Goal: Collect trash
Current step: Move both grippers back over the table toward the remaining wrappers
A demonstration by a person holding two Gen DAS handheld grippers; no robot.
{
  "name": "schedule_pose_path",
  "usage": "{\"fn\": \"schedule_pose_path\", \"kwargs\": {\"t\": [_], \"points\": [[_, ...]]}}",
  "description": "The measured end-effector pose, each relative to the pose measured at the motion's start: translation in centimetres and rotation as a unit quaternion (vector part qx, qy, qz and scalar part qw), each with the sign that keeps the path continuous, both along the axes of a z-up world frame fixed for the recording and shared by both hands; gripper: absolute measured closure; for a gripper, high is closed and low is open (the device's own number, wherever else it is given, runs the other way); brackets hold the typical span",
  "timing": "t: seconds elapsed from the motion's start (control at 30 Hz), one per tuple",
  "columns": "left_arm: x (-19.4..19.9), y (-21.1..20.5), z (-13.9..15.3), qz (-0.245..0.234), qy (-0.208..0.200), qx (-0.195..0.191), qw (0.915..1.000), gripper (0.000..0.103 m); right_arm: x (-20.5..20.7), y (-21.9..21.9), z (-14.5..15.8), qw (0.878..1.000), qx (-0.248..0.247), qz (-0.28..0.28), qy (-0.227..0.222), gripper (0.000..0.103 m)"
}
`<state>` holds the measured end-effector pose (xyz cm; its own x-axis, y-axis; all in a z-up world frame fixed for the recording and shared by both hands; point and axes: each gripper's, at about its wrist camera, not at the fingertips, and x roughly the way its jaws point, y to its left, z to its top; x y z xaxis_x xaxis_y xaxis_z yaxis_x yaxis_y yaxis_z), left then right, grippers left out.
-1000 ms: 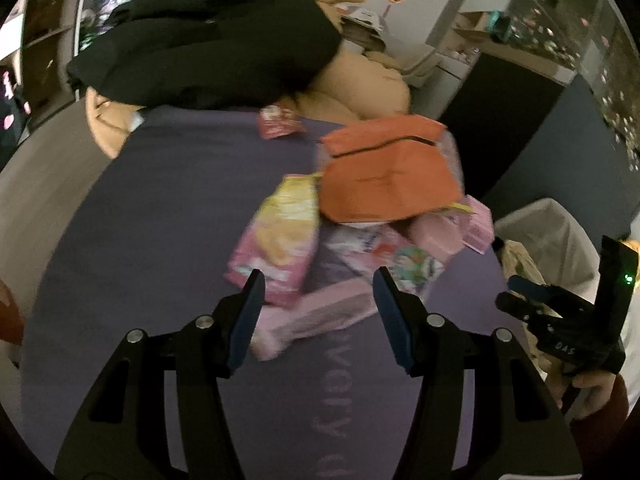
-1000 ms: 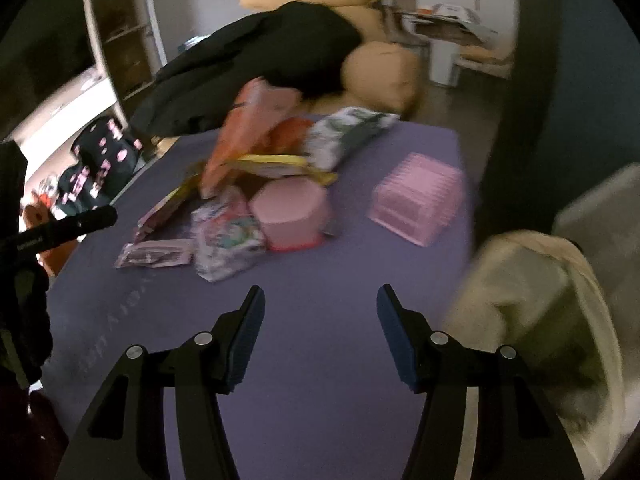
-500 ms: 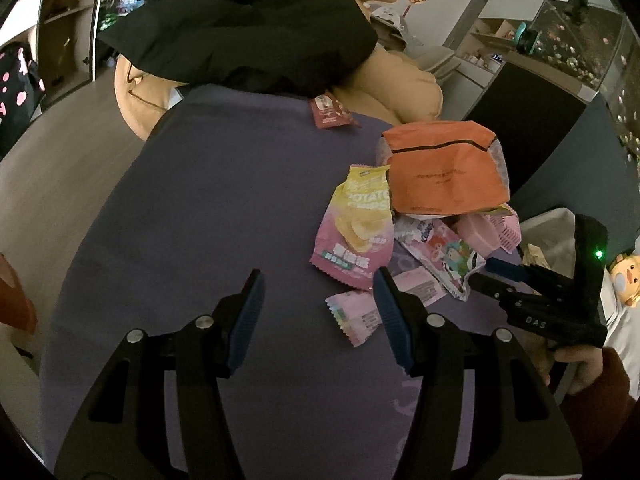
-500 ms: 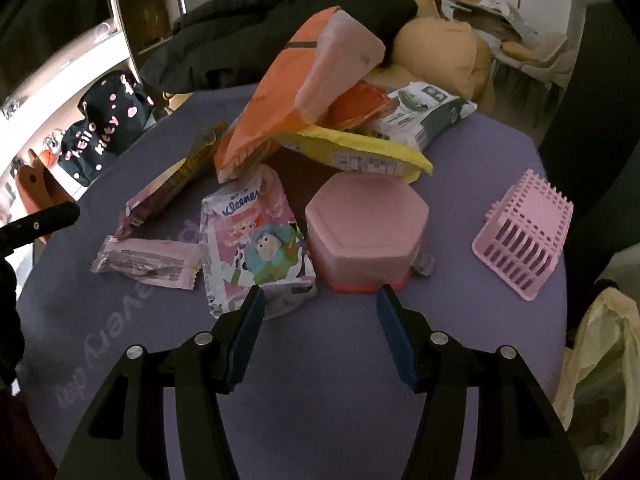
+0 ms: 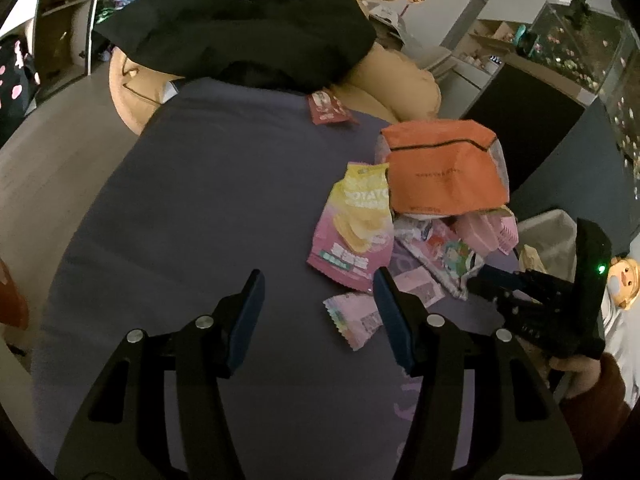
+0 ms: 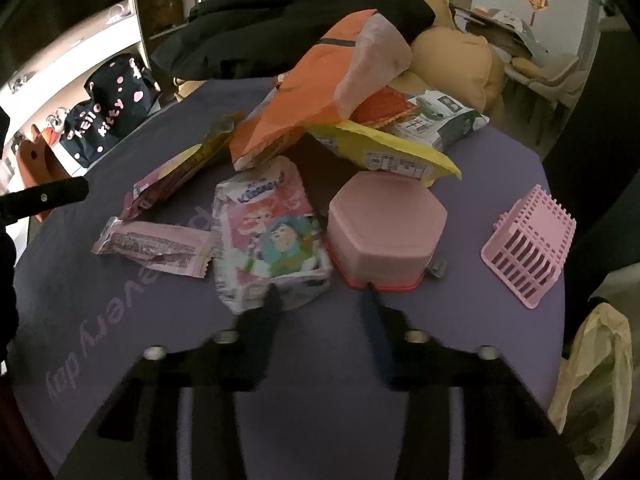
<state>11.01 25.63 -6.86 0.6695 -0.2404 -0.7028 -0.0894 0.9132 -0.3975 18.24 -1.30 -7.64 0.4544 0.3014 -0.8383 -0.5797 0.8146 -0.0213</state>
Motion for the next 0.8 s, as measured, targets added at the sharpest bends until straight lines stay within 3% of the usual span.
{"fn": "schedule_pose_path", "kwargs": {"t": [0.1,0.27,0.43,0.47,0.57,0.67,0.8], "points": [[0.1,-0.3,-0.2,-0.005,0.001,-0.003,1.0,0.05,-0.8,0.1,0.1,1.0,-0.003,0.013,0.003,0.095],[0.1,-0.6,-0.6,-0.011,0.005,-0.004,0.9999,0.05,-2.8,-1.1,0.4,1.0,-0.007,0.017,0.007,0.096],[0.4,-0.9,-0.7,-0.009,0.009,-0.005,0.9999,0.05,-3.1,-2.4,1.5,0.999,0.05,-0.003,0.019,0.095],[0.4,-0.9,-0.7,-0.011,0.008,-0.005,0.9999,0.05,-2.8,-2.3,1.4,0.998,0.059,-0.014,0.025,0.093],[0.2,-1.3,-0.5,-0.015,0.003,0.006,0.9999,0.05,-1.6,-1.8,0.9,0.994,0.09,-0.061,0.034,0.067],[0.3,-1.5,-0.6,-0.018,0.003,0.007,0.9998,0.05,-0.1,-1.0,0.2,0.986,0.12,-0.102,0.051,0.066],[0.1,-1.6,-0.6,-0.022,0.004,0.006,0.9997,0.05,1.0,0.2,-0.1,0.988,0.093,-0.118,0.034,0.067]]}}
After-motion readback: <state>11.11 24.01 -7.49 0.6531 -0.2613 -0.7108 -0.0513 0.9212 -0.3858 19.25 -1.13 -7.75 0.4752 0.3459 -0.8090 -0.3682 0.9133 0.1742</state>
